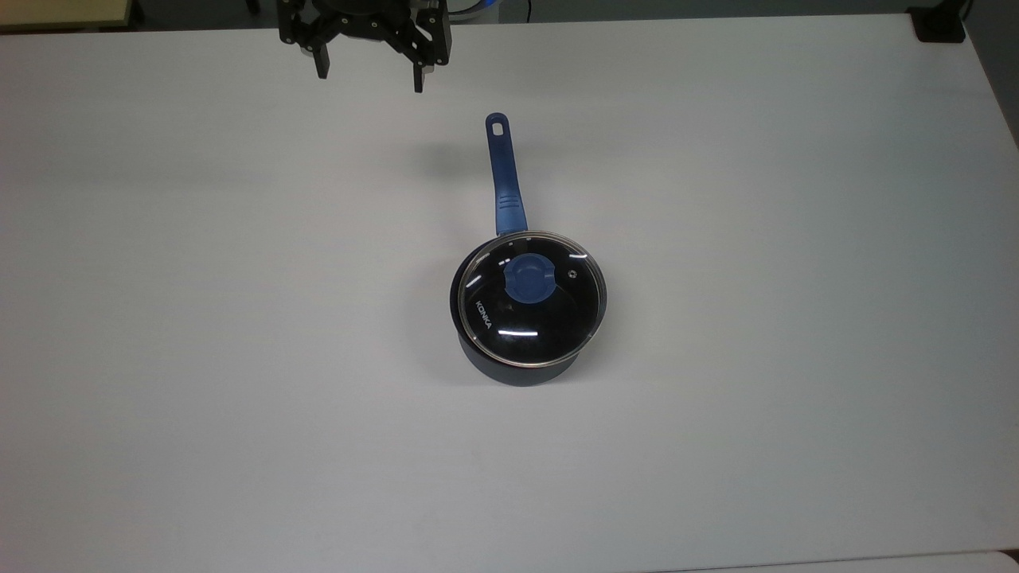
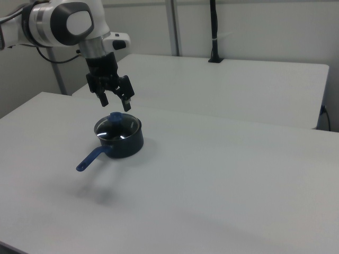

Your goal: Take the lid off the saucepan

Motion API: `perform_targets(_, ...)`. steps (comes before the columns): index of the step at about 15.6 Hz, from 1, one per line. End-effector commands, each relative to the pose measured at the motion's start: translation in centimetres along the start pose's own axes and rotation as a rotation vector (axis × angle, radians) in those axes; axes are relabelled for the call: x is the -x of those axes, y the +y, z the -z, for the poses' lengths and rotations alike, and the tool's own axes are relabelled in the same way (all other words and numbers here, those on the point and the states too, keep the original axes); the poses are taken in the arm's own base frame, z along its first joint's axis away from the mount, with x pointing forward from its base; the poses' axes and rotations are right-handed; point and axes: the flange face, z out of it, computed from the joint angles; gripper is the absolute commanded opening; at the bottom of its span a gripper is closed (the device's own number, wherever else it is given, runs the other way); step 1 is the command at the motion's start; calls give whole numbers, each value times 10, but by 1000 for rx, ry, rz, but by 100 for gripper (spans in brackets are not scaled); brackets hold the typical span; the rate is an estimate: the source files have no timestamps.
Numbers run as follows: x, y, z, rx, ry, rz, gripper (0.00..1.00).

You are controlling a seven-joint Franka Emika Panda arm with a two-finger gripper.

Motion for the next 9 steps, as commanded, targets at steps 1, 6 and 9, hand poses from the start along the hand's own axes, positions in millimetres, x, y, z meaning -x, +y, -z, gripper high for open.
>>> perform_targets(1,4,2,3,9,5,17,100)
perform_targets(6,4,9,4,9,6,6,100)
perform_targets(9,4,9,5,9,9,7,100)
